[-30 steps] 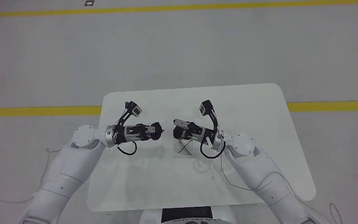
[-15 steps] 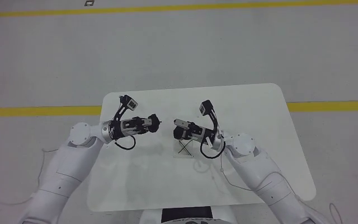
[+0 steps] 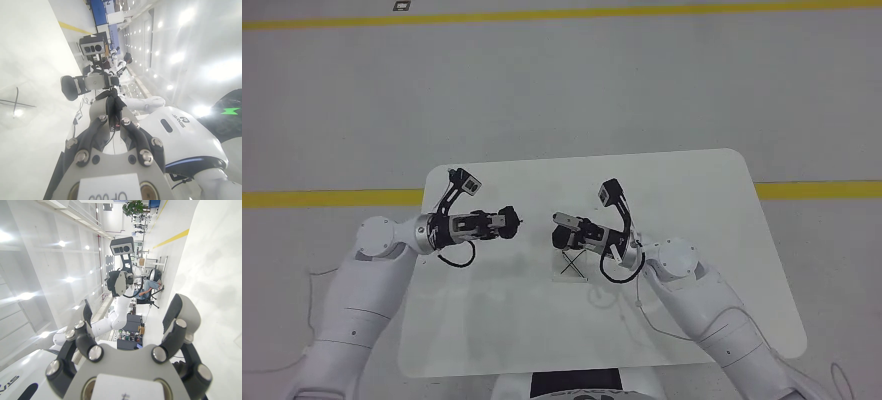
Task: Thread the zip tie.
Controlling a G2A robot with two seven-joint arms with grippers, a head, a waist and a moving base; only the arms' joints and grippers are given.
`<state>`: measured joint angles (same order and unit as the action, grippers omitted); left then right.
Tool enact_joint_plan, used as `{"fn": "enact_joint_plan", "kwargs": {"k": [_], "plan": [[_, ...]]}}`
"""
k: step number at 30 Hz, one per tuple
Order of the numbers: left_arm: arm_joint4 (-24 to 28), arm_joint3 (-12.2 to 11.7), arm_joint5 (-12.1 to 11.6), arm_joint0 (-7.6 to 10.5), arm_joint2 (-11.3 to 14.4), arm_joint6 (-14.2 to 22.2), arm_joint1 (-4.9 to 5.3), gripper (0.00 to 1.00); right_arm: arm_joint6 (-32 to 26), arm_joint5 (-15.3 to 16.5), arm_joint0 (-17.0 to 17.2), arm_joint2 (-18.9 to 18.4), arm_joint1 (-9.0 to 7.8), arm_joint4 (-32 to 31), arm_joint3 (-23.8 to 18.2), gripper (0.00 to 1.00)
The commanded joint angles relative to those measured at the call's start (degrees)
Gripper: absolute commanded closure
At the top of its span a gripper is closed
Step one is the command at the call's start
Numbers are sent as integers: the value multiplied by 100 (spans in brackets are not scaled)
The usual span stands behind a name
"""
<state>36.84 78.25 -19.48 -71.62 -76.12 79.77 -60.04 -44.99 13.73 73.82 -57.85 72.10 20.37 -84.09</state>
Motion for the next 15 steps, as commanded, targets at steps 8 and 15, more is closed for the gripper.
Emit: {"fn": "enact_joint_plan", "kwargs": {"k": [8, 15], "plan": [[29, 42, 0, -11, 147, -13, -3, 100, 0, 0, 0, 0, 0, 0, 0, 0], [0, 93, 27, -27, 169, -131, -6, 100, 0, 0, 0, 0, 0, 0, 0, 0]]}}
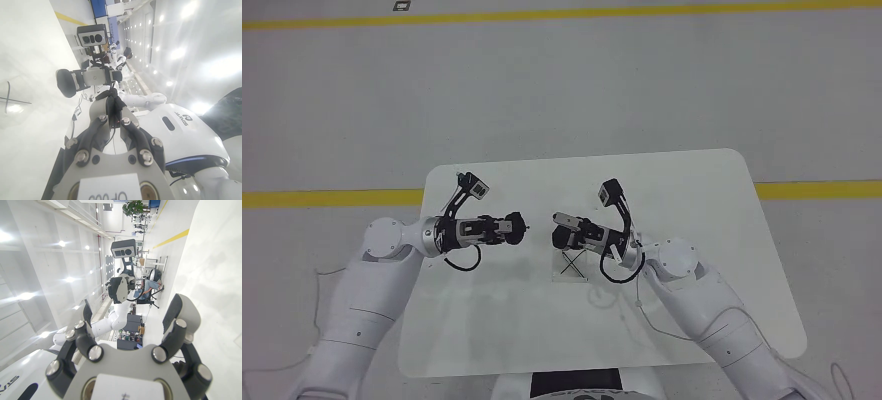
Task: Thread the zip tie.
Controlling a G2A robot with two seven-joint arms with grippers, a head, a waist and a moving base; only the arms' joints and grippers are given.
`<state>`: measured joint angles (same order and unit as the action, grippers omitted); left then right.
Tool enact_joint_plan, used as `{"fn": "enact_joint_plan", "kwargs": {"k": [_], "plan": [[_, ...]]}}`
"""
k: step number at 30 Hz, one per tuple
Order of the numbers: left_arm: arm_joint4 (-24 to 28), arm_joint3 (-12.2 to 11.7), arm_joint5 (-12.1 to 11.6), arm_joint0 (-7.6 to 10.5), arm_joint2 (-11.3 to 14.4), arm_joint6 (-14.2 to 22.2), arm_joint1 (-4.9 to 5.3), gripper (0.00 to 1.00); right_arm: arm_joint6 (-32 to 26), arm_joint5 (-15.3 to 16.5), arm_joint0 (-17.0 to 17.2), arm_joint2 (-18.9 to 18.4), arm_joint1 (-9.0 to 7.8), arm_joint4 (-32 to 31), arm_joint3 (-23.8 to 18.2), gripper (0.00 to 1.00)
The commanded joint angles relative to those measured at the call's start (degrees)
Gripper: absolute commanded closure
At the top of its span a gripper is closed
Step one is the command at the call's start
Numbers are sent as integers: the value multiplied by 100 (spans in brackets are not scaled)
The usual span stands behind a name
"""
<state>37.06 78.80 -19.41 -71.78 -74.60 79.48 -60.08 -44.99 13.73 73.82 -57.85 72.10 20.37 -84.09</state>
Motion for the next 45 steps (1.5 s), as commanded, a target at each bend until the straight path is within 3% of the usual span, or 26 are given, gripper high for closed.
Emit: {"fn": "enact_joint_plan", "kwargs": {"k": [1, 9, 16, 33, 40, 45], "plan": [[-81, 108, 38, -29, 39, -146, 2, 100, 0, 0, 0, 0, 0, 0, 0, 0], [-370, 133, -7, -96, 4, 16, 83, 100, 0, 0, 0, 0, 0, 0, 0, 0], [-315, 111, -7, -69, -9, 16, 135, 100, 0, 0, 0, 0, 0, 0, 0, 0], [-315, 111, -7, -69, -9, 16, 135, 100, 93, -26, 9, -19, -6, -95, -19, 0], [-315, 111, -7, -69, -9, 16, 135, 100, 425, -718, 195, -377, -171, -1430, -546, 0], [-315, 111, -7, -69, -9, 16, 135, 100, 258, -1365, 369, -526, -306, -2595, -1116, 0]]}}
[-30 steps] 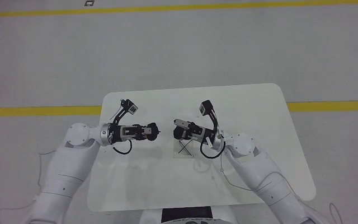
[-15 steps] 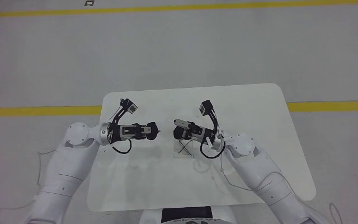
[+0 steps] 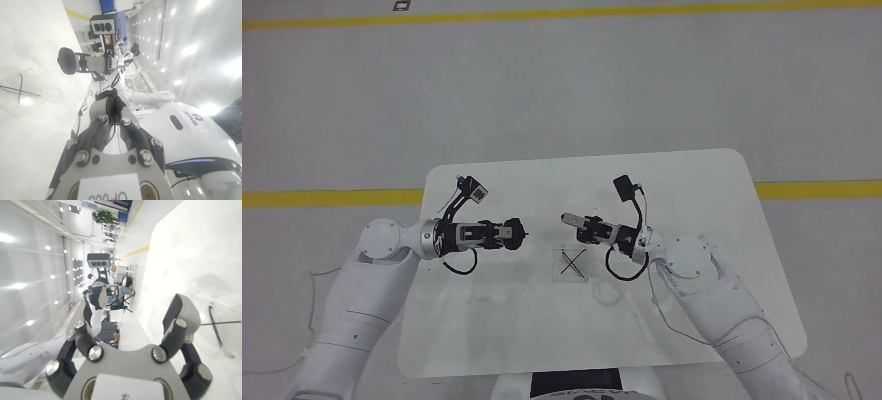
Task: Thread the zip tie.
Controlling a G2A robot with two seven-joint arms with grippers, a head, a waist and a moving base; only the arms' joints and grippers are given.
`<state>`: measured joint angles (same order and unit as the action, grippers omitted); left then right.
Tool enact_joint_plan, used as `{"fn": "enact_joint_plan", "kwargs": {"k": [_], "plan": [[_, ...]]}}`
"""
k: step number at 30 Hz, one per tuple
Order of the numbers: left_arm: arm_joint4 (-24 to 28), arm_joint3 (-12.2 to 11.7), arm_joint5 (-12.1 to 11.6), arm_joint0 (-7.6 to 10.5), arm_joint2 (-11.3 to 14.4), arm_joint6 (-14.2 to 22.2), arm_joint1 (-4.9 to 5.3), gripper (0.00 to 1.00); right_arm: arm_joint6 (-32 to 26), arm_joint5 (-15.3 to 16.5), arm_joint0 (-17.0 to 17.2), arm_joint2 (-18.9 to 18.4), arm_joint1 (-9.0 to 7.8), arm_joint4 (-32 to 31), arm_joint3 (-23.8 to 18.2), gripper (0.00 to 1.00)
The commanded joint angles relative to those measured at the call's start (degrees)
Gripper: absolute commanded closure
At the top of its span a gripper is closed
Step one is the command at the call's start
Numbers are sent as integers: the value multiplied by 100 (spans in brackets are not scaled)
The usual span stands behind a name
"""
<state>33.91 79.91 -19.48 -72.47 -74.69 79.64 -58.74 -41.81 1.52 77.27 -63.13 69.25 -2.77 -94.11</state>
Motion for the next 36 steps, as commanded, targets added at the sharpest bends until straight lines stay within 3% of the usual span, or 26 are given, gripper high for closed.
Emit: {"fn": "enact_joint_plan", "kwargs": {"k": [1, 8, 19, 22, 29, 36], "plan": [[0, 0, 0, 0, 0, 0, 0, 100, -160, -312, 44, 18, -47, -566, -255, 0], [0, 0, 0, 0, 0, 0, 0, 100, -763, -1025, -11, 376, -124, -1935, -793, 0], [0, 0, 0, 0, 0, 0, 0, 100, -811, -1118, -38, 476, -131, -2197, -838, 0], [0, 0, 0, 0, 0, 0, 0, 100, -877, -1379, -154, 750, -136, -3025, -905, 0], [0, 0, 0, 0, 0, 0, 0, 100, -1542, -2100, -761, 1561, -13, -4227, -861, 0], [0, 0, 0, 0, 0, 0, 0, 100, -1938, -2100, -1039, 1974, 242, -4929, -515, 0]]}}
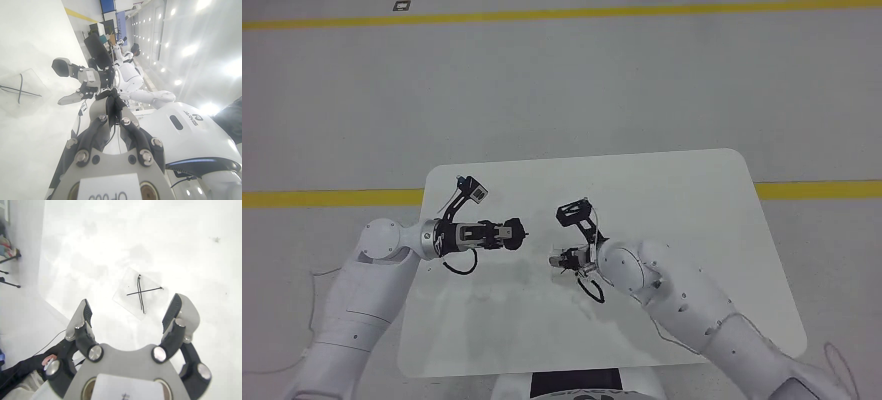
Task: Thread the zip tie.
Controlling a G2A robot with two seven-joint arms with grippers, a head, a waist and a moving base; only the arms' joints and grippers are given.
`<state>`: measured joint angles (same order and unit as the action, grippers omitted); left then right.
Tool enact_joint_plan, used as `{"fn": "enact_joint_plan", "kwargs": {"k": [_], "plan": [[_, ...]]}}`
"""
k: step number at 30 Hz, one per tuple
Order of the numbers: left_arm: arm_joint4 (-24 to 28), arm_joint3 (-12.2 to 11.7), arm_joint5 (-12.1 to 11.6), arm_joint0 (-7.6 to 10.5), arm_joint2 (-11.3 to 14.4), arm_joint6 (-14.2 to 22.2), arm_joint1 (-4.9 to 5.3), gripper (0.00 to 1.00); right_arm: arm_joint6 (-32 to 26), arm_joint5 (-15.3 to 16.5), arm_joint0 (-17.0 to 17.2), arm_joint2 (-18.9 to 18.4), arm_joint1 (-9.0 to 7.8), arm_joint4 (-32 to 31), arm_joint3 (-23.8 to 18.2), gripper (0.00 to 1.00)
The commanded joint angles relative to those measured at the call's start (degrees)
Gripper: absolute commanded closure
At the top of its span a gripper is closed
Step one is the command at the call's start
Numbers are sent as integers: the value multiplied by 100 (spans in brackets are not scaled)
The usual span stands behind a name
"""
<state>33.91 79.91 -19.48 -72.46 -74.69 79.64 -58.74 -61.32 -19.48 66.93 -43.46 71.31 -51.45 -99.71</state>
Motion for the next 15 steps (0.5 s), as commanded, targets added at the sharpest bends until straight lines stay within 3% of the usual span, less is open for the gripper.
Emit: {"fn": "enact_joint_plan", "kwargs": {"k": [1, 9, 15], "plan": [[0, 0, 0, 0, 0, 0, 0, 100, 28, 0, 0, 1, 47, -75, 55, 0], [0, 0, 0, 0, 0, 0, 0, 100, 28, 0, 0, 1, 47, -75, 55, 0], [0, 0, 0, 0, 0, 0, 0, 100, -189, 126, -192, 268, 95, -688, 59, 0]]}}
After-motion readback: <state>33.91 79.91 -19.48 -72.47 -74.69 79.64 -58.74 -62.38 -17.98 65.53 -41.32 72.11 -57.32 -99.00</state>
